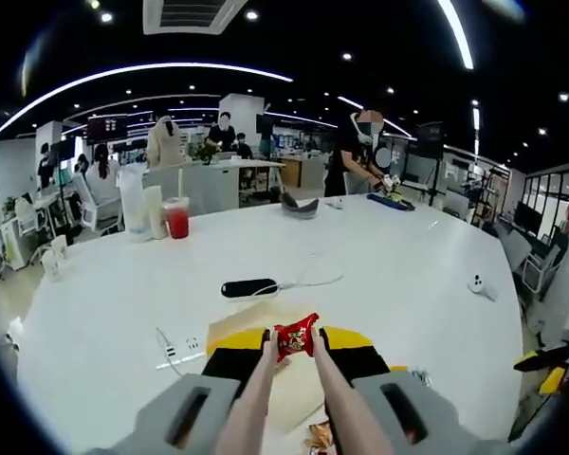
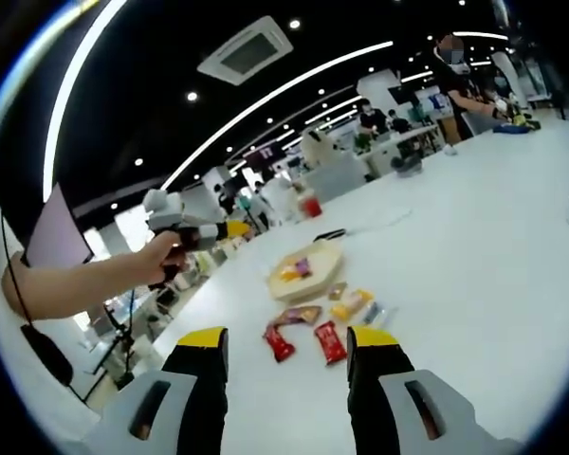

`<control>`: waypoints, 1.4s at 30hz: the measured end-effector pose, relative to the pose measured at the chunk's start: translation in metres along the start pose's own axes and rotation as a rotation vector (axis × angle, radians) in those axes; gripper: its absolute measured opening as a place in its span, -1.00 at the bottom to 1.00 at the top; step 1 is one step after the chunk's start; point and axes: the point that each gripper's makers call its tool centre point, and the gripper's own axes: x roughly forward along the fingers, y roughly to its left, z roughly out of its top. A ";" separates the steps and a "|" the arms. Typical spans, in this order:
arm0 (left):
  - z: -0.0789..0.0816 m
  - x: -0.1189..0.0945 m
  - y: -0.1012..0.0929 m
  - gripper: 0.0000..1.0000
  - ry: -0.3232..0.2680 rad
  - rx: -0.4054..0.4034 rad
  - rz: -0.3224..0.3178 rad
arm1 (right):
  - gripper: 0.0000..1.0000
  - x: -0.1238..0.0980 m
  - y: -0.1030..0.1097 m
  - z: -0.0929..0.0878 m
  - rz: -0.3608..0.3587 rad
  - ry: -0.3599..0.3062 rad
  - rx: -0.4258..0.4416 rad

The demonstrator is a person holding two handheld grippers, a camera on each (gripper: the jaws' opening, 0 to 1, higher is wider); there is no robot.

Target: Place the target food into the container with the food tongs after gripping and lifting it, then release it inside without dropping or visibly crushing the food.

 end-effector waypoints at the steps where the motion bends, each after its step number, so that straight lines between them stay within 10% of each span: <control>1: 0.001 0.002 0.001 -0.63 0.000 0.008 0.004 | 0.01 0.001 0.000 0.000 0.001 0.000 0.001; 12: 0.005 0.015 0.008 -0.61 0.015 0.008 0.009 | 0.01 0.004 -0.006 0.002 -0.006 -0.001 0.009; 16: -0.006 0.019 0.004 -0.53 0.076 -0.118 -0.025 | -0.01 0.005 -0.006 0.000 -0.004 0.005 0.008; 42: -0.010 -0.006 0.007 -0.49 0.032 -0.172 -0.024 | -0.01 0.012 0.000 -0.008 0.014 0.033 0.019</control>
